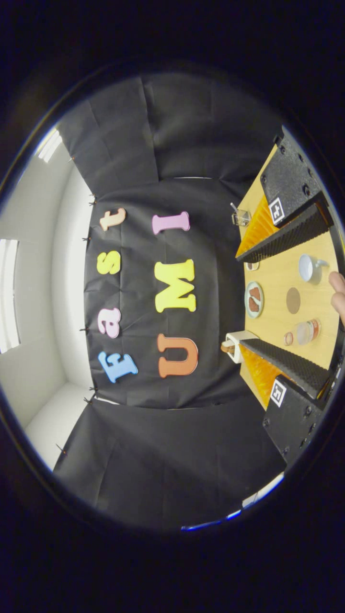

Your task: Take the bottle from table, then pour the juice into the cup, finally place the bottle on the coaster

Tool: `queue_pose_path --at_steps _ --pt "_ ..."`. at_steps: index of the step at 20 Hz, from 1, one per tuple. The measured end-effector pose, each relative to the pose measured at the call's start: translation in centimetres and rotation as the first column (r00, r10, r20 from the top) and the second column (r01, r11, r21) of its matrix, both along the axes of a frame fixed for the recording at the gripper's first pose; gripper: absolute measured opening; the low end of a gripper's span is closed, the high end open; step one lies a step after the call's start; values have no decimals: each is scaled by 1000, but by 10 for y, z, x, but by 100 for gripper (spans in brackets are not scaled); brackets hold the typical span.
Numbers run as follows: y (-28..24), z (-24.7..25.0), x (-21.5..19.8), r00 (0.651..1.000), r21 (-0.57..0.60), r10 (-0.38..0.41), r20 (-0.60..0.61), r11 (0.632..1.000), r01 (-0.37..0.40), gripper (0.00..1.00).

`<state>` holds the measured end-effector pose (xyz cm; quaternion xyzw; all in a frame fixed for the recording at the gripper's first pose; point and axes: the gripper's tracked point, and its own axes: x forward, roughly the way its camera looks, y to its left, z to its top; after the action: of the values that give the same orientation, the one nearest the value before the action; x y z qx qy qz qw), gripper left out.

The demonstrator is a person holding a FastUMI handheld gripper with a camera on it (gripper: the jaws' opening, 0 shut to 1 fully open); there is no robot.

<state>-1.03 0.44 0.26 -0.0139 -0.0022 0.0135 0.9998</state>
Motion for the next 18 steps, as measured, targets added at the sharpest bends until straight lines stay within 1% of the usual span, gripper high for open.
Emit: queue_pose_path --at_steps 4,7,12,18 --pt "6 -11 -2 999 -5 28 25 1000 -28 100" --pt "11 -30 -3 999 -15 26 19 1000 -26 100" --pt "32 -65 8 998 0 70 -2 998 -70 100" --pt "45 -111 25 997 -20 74 -15 997 -74 100"
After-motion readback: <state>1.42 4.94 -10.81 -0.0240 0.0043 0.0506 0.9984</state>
